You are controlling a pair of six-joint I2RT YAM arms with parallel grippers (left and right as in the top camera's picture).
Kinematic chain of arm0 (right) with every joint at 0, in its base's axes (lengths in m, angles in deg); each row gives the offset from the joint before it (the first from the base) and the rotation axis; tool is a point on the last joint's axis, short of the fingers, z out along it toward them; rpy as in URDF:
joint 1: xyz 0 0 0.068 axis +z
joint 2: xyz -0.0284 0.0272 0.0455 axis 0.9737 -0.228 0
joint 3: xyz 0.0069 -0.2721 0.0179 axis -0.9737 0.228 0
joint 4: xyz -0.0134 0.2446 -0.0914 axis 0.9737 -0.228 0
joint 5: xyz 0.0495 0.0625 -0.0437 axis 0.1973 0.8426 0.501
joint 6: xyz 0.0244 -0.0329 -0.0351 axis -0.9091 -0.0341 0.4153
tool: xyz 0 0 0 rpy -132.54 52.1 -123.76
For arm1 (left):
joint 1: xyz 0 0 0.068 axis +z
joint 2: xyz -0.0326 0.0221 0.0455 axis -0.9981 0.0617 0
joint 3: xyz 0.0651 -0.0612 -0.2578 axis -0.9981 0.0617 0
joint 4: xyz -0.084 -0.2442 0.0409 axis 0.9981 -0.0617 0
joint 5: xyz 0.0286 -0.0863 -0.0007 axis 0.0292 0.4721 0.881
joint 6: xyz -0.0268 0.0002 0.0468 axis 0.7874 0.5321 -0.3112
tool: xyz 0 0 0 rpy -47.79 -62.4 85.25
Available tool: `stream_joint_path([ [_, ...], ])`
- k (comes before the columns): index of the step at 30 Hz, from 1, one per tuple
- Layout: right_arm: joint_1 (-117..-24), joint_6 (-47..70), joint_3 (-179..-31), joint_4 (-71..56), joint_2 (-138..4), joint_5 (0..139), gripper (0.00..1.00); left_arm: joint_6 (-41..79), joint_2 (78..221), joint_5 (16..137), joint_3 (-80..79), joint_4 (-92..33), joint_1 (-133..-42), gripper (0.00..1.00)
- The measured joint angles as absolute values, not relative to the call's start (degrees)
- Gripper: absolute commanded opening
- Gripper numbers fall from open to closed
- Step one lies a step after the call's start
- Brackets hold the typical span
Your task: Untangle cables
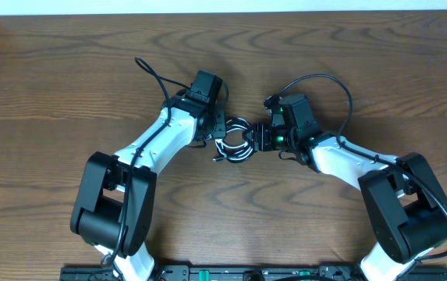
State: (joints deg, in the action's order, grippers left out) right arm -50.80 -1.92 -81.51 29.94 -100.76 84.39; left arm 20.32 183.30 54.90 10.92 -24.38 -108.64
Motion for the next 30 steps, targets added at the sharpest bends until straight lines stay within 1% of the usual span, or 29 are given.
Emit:
stream_joint_path([
  [5, -50.7, -2.0, -81.5, 30.7, -100.8, 82.9, 0.50, 20.3, 183.3, 54.9, 10.9, -24.4, -108.1, 0.45],
  [9, -49.7, -2.0, -81.5, 30.7, -100.8, 81.6, 0.44, 20.3, 183.3, 55.1, 10.9, -24.4, -106.1, 0.49],
  [10, -49.4, -1.9, -81.5, 30.7, -100.8, 81.3, 0.41, 20.3, 183.3, 55.6, 10.9, -24.5, -105.5, 0.50],
  [13, -48.0, -2.0, -81.5, 30.7, -100.8, 80.4, 0.24, 20.3, 183.3, 58.1, 10.9, -24.9, -103.3, 0.51],
  [15, -47.3, -2.1, -81.5, 30.7, -100.8, 80.0, 0.22, 20.3, 183.3, 60.2, 10.9, -25.0, -101.9, 0.51],
  [17, -46.5, -2.0, -81.5, 30.8, -100.8, 80.3, 0.25, 20.1, 183.3, 62.7, 10.9, -25.1, -100.5, 0.51],
  [18, -46.1, -2.0, -81.5, 31.1, -100.8, 80.5, 0.28, 20.1, 183.3, 63.6, 10.9, -25.1, -99.9, 0.51],
  [19, -45.7, -2.0, -81.5, 31.3, -100.8, 80.9, 0.33, 20.0, 183.3, 64.8, 10.9, -25.1, -99.3, 0.51],
  [22, -44.0, -2.0, -81.5, 32.3, -100.8, 81.6, 0.40, 20.0, 183.3, 67.0, 10.9, -26.0, -97.6, 0.51],
  [23, -43.5, -1.9, -81.5, 32.5, -100.8, 81.7, 0.45, 20.0, 183.3, 67.4, 10.9, -26.3, -97.1, 0.51],
  [24, -43.1, -1.9, -81.5, 32.7, -100.8, 81.7, 0.47, 20.0, 183.3, 67.7, 10.9, -26.7, -96.7, 0.51],
  [27, -42.7, -1.9, -81.5, 33.4, -100.8, 81.9, 0.48, 20.1, 183.3, 68.3, 10.9, -27.4, -95.6, 0.51],
  [30, -42.8, -1.9, -81.5, 33.9, -100.8, 80.7, 0.58, 20.8, 183.3, 68.5, 10.9, -28.1, -95.1, 0.51],
])
